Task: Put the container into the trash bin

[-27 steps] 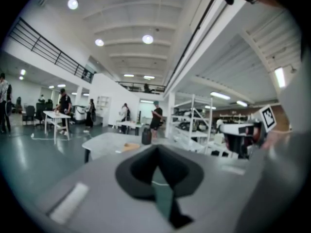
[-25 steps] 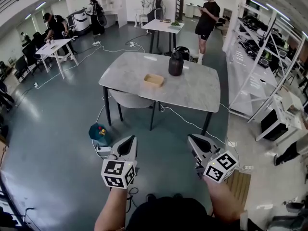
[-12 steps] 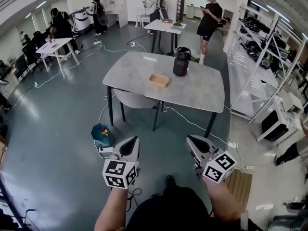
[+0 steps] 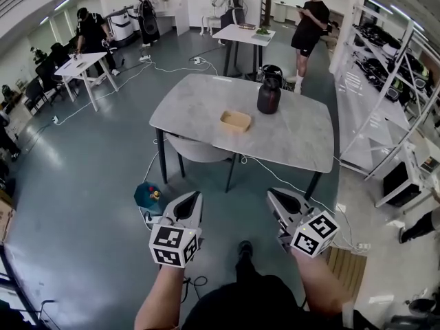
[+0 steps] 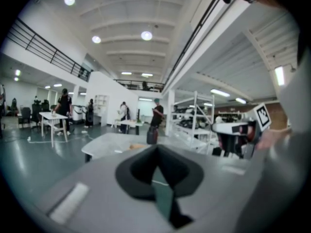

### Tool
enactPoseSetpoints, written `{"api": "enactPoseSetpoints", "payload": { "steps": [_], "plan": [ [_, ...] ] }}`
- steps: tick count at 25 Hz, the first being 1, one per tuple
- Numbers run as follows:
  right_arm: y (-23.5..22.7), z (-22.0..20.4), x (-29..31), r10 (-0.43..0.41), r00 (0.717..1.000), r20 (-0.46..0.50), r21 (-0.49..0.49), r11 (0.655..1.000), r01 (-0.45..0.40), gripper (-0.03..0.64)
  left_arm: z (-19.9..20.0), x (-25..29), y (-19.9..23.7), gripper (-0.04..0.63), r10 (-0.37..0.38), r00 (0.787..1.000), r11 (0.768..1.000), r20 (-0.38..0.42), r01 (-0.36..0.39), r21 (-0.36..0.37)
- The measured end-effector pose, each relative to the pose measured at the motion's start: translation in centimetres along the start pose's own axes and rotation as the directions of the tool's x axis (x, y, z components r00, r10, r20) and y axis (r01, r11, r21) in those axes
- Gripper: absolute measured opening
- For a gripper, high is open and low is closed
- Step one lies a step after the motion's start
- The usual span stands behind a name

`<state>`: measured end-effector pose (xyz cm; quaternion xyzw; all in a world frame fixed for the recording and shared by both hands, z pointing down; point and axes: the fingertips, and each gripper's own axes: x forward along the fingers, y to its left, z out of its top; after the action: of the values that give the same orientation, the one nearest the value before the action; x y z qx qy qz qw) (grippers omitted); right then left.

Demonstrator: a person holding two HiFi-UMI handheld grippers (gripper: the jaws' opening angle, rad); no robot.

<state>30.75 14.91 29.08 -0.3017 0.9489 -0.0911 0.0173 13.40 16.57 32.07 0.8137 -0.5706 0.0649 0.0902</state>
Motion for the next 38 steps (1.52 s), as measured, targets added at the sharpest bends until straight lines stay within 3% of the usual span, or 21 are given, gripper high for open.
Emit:
{"api": "enactPoseSetpoints", "payload": {
  "steps": [15, 26, 38],
  "plan": [
    [-13.8, 1.2, 9.0, 0.036, 0.999, -0.021, 0.032, 0.999, -0.035, -0.008, 4.1, 15.5, 5.1, 0.008, 0.047, 0.999, 0.999, -0.022, -0.047, -0.008],
    [-20.8, 0.7, 12.9, 0.044, 0.997, -0.06, 0.035, 0.998, -0.042, -0.008, 5.4, 22.6, 6.7, 0.008, 0.084, 0.995, 0.997, -0.052, -0.084, 0.002],
    [-26.9, 1.4, 19.5, -0.029, 0.997, -0.068, 0.035, 0.999, 0.031, -0.008, 6.3, 31.3, 11.0, 0.008, -0.007, 0.999, 1.0, -0.048, 0.007, 0.002]
  ]
}}
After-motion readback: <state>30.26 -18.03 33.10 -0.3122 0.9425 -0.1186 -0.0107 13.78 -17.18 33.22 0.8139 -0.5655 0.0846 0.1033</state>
